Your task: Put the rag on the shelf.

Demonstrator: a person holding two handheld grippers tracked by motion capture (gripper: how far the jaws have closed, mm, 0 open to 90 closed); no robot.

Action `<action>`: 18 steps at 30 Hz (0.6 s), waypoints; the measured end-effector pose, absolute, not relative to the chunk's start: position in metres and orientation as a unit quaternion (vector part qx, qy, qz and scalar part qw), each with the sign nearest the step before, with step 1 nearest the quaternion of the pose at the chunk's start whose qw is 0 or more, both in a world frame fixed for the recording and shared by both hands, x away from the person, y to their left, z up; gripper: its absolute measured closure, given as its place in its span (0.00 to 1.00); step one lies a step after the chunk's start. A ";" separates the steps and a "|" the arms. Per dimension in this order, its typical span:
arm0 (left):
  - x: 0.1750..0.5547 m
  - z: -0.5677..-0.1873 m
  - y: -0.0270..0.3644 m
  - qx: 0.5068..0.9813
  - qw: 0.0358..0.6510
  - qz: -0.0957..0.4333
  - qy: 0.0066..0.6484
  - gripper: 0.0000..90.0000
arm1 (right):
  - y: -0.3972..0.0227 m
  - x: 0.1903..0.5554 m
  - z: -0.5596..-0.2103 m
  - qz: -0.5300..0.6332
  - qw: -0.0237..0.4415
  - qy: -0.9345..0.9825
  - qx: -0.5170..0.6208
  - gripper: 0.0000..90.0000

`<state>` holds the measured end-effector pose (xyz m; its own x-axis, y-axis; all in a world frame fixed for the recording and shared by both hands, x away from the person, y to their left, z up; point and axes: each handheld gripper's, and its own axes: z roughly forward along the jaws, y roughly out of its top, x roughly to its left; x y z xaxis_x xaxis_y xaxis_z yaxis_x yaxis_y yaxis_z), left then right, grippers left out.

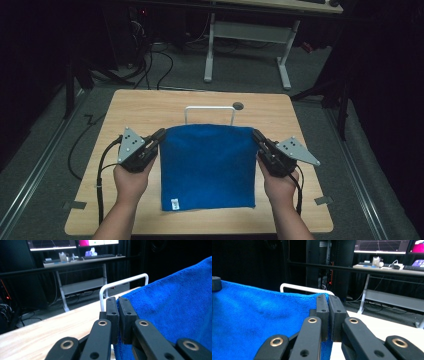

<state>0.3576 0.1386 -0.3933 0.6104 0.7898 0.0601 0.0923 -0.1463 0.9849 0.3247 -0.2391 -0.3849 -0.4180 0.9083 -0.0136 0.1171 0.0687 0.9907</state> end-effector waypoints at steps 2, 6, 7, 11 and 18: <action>0.359 -0.390 0.138 0.691 0.571 0.308 0.318 0.97 | -0.240 0.326 -0.382 0.552 0.362 0.635 0.401 0.98; 0.361 -0.384 0.139 0.688 0.572 0.314 0.317 0.97 | -0.241 0.328 -0.375 0.555 0.367 0.631 0.399 0.98; 0.361 -0.384 0.139 0.688 0.572 0.314 0.317 0.97 | -0.241 0.328 -0.375 0.555 0.367 0.631 0.399 0.98; 0.364 -0.379 0.139 0.688 0.572 0.315 0.315 0.97 | -0.241 0.330 -0.369 0.558 0.370 0.627 0.398 0.98; 0.371 -0.362 0.138 0.678 0.580 0.326 0.312 0.97 | -0.244 0.336 -0.355 0.563 0.380 0.617 0.397 0.98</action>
